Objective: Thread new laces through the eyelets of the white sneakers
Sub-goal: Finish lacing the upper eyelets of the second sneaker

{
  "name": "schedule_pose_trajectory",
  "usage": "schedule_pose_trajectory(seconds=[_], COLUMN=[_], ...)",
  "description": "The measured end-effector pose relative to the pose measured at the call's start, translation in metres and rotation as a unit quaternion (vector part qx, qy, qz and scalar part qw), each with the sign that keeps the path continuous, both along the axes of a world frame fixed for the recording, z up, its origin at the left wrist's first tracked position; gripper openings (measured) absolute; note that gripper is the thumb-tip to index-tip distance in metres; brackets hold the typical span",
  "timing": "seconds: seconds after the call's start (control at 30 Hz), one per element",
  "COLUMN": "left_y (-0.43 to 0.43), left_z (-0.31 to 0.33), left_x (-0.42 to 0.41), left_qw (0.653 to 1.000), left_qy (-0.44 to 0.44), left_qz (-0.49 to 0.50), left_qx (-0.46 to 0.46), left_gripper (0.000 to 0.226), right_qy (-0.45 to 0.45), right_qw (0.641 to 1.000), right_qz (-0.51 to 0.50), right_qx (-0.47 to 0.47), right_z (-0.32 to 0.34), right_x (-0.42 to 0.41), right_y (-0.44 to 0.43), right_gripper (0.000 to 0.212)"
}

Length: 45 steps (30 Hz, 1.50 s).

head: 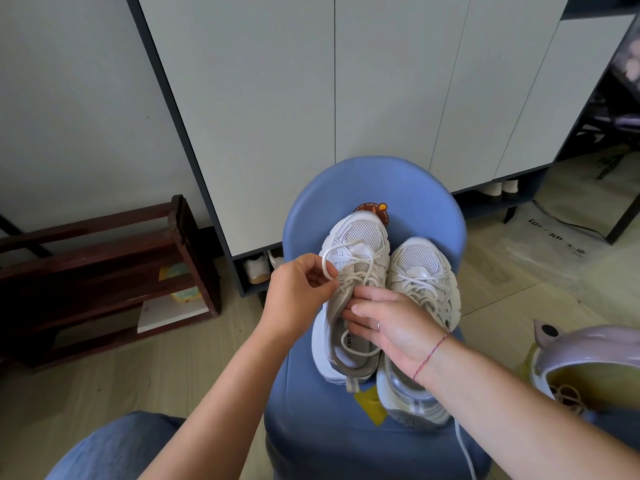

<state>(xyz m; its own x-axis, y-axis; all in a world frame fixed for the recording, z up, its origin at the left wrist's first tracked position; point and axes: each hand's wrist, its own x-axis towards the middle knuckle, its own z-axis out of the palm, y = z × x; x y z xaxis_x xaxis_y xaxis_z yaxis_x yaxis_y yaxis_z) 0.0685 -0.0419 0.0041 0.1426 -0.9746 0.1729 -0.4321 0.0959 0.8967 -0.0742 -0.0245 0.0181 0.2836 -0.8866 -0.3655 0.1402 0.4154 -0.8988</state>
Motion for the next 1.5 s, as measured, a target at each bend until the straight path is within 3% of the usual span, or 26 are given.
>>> schedule_pose_trajectory(seconds=[0.13, 0.4, 0.63, 0.93, 1.23, 1.5], left_y=[0.0011, -0.0016, -0.0024, -0.0026, -0.0023, -0.0002], left_z=[-0.0005, -0.0023, -0.0017, -0.0042, -0.0034, -0.0041], left_x=[-0.0025, 0.0034, 0.0007, 0.0061, 0.0026, 0.0023], left_qw=[1.0, 0.992, 0.983, 0.982, 0.998, 0.989], left_qy=[-0.012, 0.118, 0.165, 0.169, 0.048, 0.135], left_qz=[0.009, -0.002, -0.036, -0.013, 0.015, -0.003], left_qx=[-0.016, 0.05, 0.066, 0.084, 0.029, 0.058], left_gripper=[0.017, 0.016, 0.012, 0.017, 0.02, 0.021], right_qy=[-0.002, -0.025, -0.029, -0.033, -0.034, -0.036], right_qw=[1.0, 0.999, 0.999, 0.999, 0.999, 0.999], right_qz=[-0.001, 0.0, -0.003, -0.005, -0.004, -0.001], right_qx=[0.002, 0.021, 0.022, 0.027, 0.029, 0.023], right_z=[-0.0009, -0.0006, 0.0004, 0.0022, 0.0008, 0.0007], right_x=[-0.0005, -0.0022, -0.0013, -0.0028, -0.002, -0.0027], right_y=[0.0, -0.0011, -0.001, -0.0002, -0.0011, 0.0003], right_gripper=[0.034, 0.033, 0.033, 0.033, 0.031, 0.033])
